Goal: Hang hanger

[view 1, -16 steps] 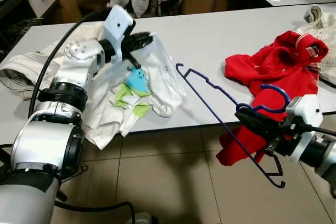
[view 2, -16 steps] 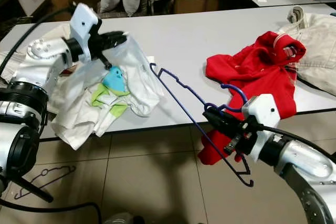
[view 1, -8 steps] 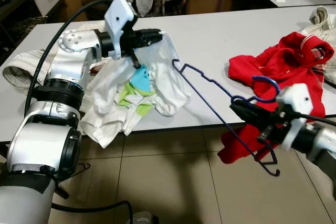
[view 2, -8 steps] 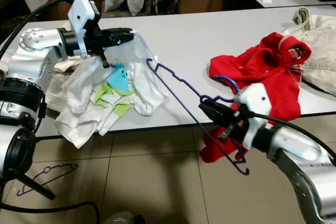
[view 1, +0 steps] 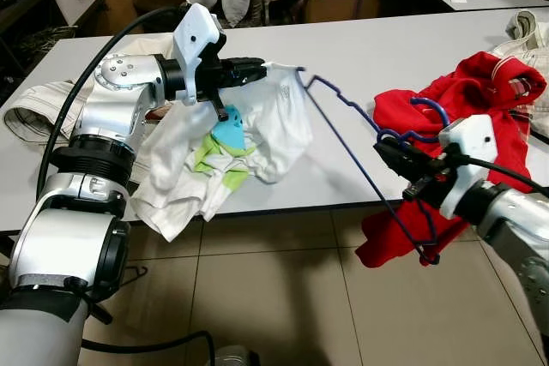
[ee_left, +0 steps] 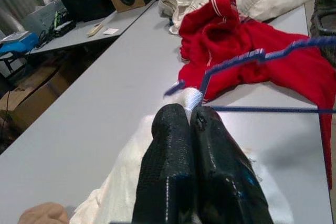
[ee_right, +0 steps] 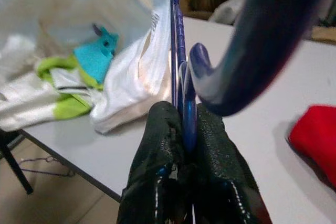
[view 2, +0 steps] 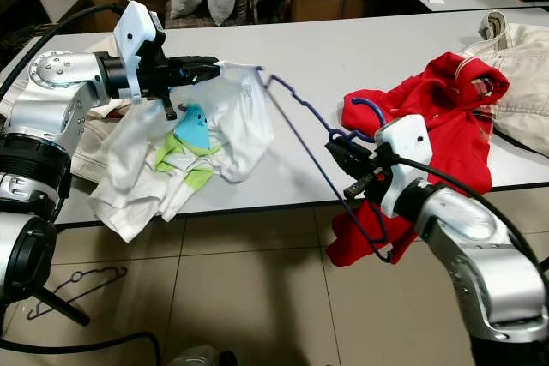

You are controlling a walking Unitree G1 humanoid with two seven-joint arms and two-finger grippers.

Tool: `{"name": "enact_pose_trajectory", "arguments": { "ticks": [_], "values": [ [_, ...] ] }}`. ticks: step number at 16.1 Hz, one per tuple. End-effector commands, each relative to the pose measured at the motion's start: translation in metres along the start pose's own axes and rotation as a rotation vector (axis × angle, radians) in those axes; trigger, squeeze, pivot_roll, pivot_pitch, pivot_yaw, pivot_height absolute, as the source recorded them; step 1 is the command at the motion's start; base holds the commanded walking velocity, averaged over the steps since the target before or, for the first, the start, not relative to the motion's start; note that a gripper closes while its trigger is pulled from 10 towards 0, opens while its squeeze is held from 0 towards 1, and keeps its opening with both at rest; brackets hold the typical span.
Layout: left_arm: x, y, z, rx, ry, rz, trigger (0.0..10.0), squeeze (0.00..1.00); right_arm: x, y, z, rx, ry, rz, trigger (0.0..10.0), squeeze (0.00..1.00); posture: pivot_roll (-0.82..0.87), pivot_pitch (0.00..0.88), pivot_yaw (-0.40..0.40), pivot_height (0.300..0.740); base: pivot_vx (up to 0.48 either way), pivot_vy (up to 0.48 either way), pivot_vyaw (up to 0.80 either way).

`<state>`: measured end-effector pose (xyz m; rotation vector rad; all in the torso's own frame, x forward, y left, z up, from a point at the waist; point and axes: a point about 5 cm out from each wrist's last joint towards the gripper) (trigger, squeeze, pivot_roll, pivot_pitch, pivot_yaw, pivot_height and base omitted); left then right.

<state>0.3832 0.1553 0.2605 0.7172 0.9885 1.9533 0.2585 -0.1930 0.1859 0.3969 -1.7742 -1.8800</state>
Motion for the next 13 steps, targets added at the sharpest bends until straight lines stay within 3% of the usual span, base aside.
{"name": "enact_pose_trajectory", "arguments": {
  "ticks": [1,3,6,9,11,13],
  "values": [
    [0.002,0.006,0.003,-0.008,0.012,-0.027,0.0,0.0,-0.005,0.0,0.004,0.009,0.02,0.007,10.0,0.0,-0.06,0.0,0.073,0.74,0.0,0.0,0.0],
    [0.0,0.015,0.007,-0.004,0.056,-0.087,0.0,0.0,-0.008,-0.024,0.017,0.011,0.115,0.155,10.0,0.0,-0.06,0.0,0.073,0.74,0.0,0.0,0.0],
    [0.002,0.023,0.011,0.002,0.066,-0.118,0.0,0.0,-0.009,-0.026,0.013,0.011,0.077,0.161,10.0,0.0,-0.06,0.0,0.069,0.74,0.0,0.0,0.0],
    [0.0,0.008,0.01,-0.011,0.099,0.018,0.0,0.0,-0.01,-0.004,0.011,0.006,0.064,0.011,10.0,0.0,-0.06,0.0,0.065,0.74,0.0,0.0,0.0],
    [-0.006,-0.005,0.005,0.014,0.125,0.104,0.0,0.0,-0.003,0.012,0.016,0.01,0.132,-0.076,10.0,0.0,-0.05,0.0,0.065,0.74,0.0,0.0,0.0],
    [-0.012,-0.014,-0.001,0.041,0.162,0.155,0.0,0.0,0.008,0.011,0.027,0.014,0.252,-0.032,10.0,0.0,-0.06,0.0,0.069,0.74,0.0,0.0,0.0]
  ]
}}
Point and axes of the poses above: a point about 5 cm out from each wrist's last joint towards the gripper, its own x axis pointing back from the gripper into the wrist, its own y axis along the axis of the wrist's last joint, z = x × y, and after that the axes turned 11 degrees about -x, right-handed
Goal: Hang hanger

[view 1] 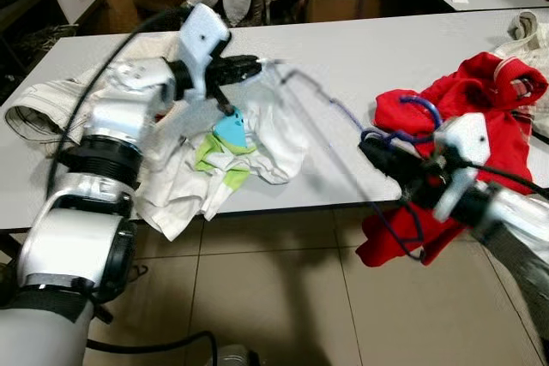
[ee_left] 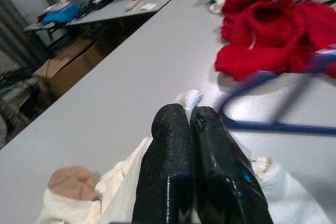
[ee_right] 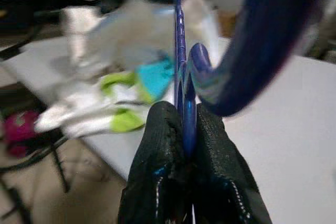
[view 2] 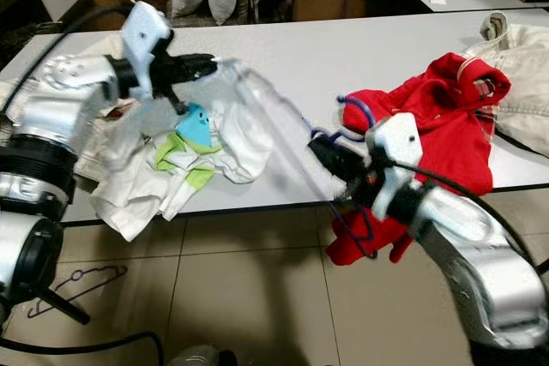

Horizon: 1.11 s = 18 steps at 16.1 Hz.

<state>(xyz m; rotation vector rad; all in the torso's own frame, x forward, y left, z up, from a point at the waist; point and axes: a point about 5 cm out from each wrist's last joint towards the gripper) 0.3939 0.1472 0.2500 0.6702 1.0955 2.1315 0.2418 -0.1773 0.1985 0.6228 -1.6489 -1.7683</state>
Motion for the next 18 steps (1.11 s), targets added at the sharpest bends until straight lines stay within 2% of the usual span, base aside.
{"name": "enact_pose_trajectory", "arguments": {
  "ticks": [1,5,8,10,13,16,18],
  "values": [
    [-0.001,-0.004,-0.002,0.022,0.021,0.023,0.0,0.0,0.003,-0.005,0.006,-0.005,0.04,0.049,10.0,0.0,-0.06,0.0,0.068,0.74,0.0,0.0,0.0],
    [-0.004,0.012,-0.009,0.06,-0.044,-0.091,0.0,0.0,-0.001,-0.019,-0.007,0.011,-0.106,0.11,10.0,0.0,-0.07,0.0,0.081,0.74,0.0,0.0,0.0],
    [-0.001,0.011,-0.016,0.049,-0.085,-0.084,0.0,0.0,-0.003,-0.016,-0.023,0.029,-0.233,0.09,10.0,0.0,-0.07,0.0,0.077,0.74,0.0,0.0,0.0],
    [0.001,0.012,-0.021,0.047,-0.113,-0.083,0.0,0.0,-0.007,-0.012,-0.028,0.036,-0.258,0.07,10.0,0.0,-0.07,0.0,0.076,0.74,0.0,0.0,0.0],
    [-0.002,0.013,-0.03,0.064,-0.121,-0.1,0.0,0.0,-0.018,-0.013,-0.021,0.032,-0.175,0.066,10.0,0.0,-0.06,0.0,0.057,0.74,0.0,0.0,0.0],
    [-0.003,0.014,-0.026,0.074,-0.052,-0.102,0.0,0.0,-0.024,-0.019,-0.01,0.027,-0.078,0.113,10.0,0.0,-0.05,0.0,0.047,0.74,0.0,0.0,0.0],
    [0.002,0.017,-0.027,0.065,-0.086,-0.112,0.0,0.0,-0.027,-0.02,-0.018,0.044,-0.141,0.117,10.0,0.0,-0.04,0.0,0.033,0.74,0.0,0.0,0.0]
  ]
}}
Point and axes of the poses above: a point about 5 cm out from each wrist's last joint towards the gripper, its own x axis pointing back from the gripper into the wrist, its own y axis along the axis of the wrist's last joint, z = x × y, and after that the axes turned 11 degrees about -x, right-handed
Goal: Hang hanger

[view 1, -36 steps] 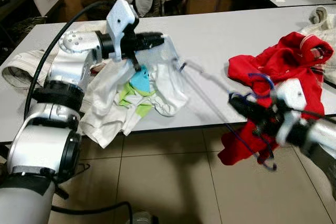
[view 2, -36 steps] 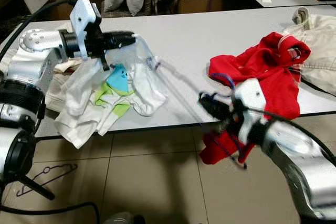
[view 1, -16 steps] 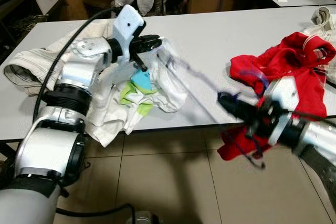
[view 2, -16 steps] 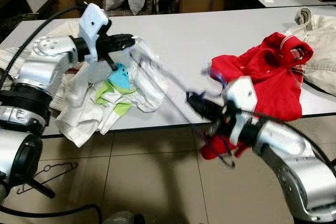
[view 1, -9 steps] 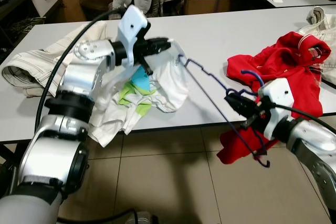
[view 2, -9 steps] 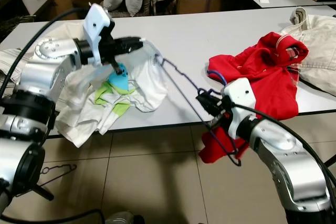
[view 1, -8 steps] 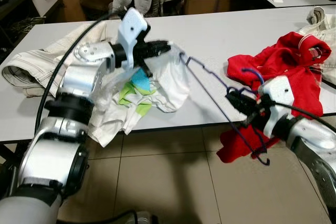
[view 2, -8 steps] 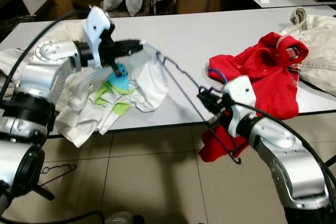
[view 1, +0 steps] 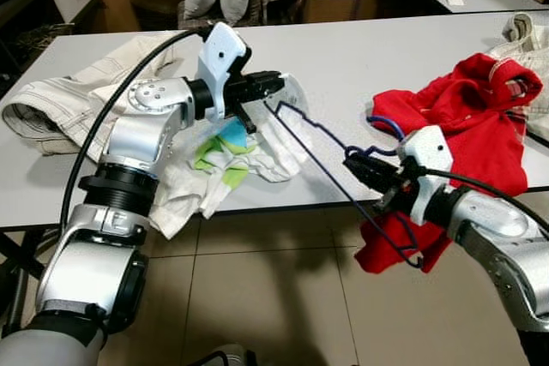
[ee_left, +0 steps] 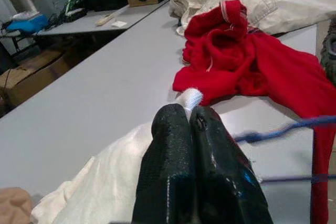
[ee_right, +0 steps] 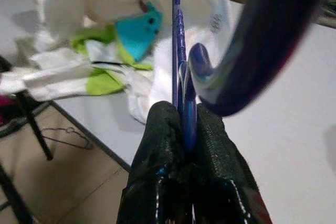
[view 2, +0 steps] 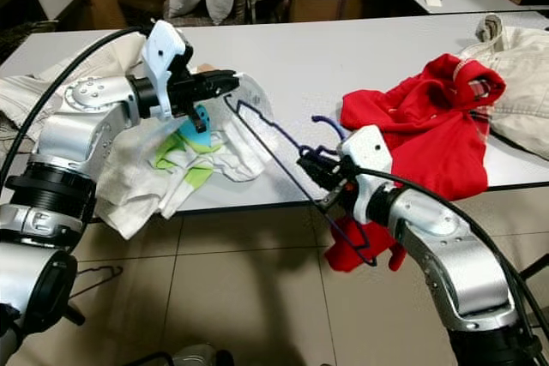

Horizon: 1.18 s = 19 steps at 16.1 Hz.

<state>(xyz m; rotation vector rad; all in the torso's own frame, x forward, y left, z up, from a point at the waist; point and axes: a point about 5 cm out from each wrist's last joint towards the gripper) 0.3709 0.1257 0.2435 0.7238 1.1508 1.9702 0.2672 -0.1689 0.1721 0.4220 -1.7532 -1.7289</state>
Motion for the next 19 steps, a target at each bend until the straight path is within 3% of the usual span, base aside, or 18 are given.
{"name": "enact_pose_trajectory", "arguments": {
  "ticks": [1,5,14,17,19],
  "values": [
    [0.008,0.007,0.002,-0.02,-0.019,-0.011,0.0,0.0,-0.003,0.007,-0.008,0.019,-0.052,-0.021,10.0,0.0,-0.04,0.0,0.026,0.74,0.0,0.0,0.0],
    [0.015,-0.004,0.01,-0.031,0.054,0.058,0.0,0.0,0.0,0.021,0.0,0.041,0.028,-0.067,10.0,0.0,-0.03,0.0,0.005,0.74,0.0,0.0,0.0],
    [0.012,0.003,0.001,-0.025,-0.074,0.02,0.0,0.0,-0.014,0.031,-0.015,0.122,-0.093,-0.056,10.0,0.0,-0.04,0.0,0.019,0.74,0.0,0.0,0.0],
    [0.014,0.021,-0.001,0.02,-0.134,-0.11,0.0,0.0,-0.02,0.028,-0.018,0.152,-0.108,-0.025,10.0,0.0,-0.04,0.0,0.02,0.74,0.0,0.0,0.0],
    [0.013,0.032,0.009,-0.002,-0.076,-0.173,0.0,0.0,-0.024,0.022,-0.015,0.145,-0.06,0.014,10.0,0.0,-0.04,0.0,0.02,0.74,0.0,0.0,0.0]
  ]
}}
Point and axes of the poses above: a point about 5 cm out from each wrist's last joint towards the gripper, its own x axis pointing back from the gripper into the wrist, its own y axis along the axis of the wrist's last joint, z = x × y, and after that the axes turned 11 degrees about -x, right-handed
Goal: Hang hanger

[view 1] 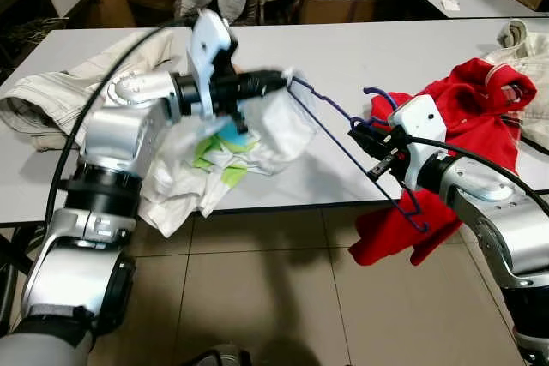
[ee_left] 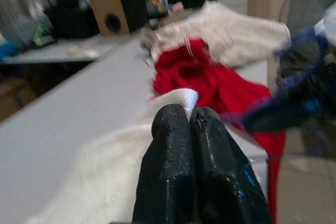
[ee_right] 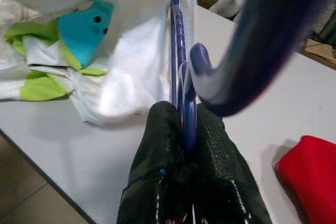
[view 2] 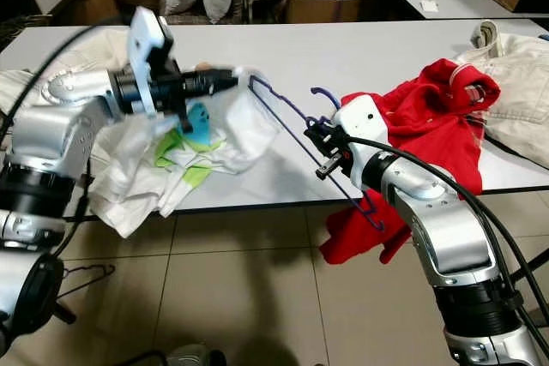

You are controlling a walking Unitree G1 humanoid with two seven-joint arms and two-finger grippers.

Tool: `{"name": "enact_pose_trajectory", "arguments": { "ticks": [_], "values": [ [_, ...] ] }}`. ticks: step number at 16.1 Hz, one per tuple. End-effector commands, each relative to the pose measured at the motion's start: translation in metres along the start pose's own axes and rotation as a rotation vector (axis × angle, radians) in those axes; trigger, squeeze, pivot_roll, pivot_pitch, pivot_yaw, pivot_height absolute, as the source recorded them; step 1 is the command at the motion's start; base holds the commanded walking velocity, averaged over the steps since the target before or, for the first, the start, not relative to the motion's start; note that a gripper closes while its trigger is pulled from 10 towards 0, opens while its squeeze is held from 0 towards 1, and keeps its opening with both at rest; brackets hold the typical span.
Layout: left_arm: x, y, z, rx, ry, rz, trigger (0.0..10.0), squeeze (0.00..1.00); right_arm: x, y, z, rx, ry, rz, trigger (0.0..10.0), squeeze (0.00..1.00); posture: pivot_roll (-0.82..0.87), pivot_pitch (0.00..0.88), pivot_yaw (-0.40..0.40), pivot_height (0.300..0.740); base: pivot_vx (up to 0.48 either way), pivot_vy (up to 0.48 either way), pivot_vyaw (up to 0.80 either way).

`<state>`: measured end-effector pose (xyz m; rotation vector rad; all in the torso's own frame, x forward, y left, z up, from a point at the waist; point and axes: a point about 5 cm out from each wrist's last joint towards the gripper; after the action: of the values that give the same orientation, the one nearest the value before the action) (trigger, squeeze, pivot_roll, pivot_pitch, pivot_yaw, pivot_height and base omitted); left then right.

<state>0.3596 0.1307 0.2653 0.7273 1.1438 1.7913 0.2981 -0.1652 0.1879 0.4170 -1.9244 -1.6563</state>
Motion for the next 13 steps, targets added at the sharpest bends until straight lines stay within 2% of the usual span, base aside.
{"name": "enact_pose_trajectory", "arguments": {
  "ticks": [1,4,6,9,11,12,13],
  "values": [
    [0.0,0.012,0.006,-0.037,0.024,-0.042,0.0,0.0,-0.002,-0.001,0.001,0.017,0.023,0.02,10.0,0.0,-0.04,0.0,0.02,0.74,0.0,0.0,0.0],
    [0.003,0.029,0.011,-0.021,0.029,-0.153,0.0,0.0,-0.001,-0.013,0.001,0.008,0.025,0.092,10.0,0.0,-0.04,0.0,0.019,0.74,0.0,0.0,0.0],
    [0.009,0.041,0.017,-0.016,0.053,-0.237,0.0,0.0,0.0,-0.019,-0.001,-0.029,0.025,0.119,10.0,0.0,-0.04,0.0,0.018,0.74,0.0,0.0,0.0],
    [0.015,0.054,0.023,-0.021,0.084,-0.329,0.0,0.0,0.004,-0.027,-0.005,-0.075,0.021,0.172,10.0,0.0,-0.04,0.0,0.013,0.74,0.0,0.0,0.0],
    [0.016,0.059,0.022,-0.019,0.068,-0.36,0.0,0.0,0.006,-0.029,-0.009,-0.101,-0.002,0.182,10.0,0.0,-0.03,0.0,0.012,0.74,0.0,0.0,0.0],
    [0.016,0.059,0.02,-0.013,0.048,-0.361,0.0,0.0,0.006,-0.026,-0.017,-0.198,-0.073,0.138,10.0,0.0,-0.03,0.0,0.011,0.74,0.0,0.0,0.0],
    [0.016,0.056,0.018,-0.015,0.038,-0.345,0.0,0.0,0.006,-0.023,-0.023,-0.254,-0.119,0.098,10.0,0.0,-0.04,0.0,0.011,0.74,0.0,0.0,0.0]
  ]
}}
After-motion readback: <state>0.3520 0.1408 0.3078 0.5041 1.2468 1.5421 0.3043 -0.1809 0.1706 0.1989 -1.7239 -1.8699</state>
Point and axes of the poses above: a point about 5 cm out from each wrist's last joint towards the gripper, its own x axis pointing back from the gripper into the wrist, its own y axis along the axis of the wrist's last joint, z = x × y, and after that the axes turned 11 degrees about -x, right-handed
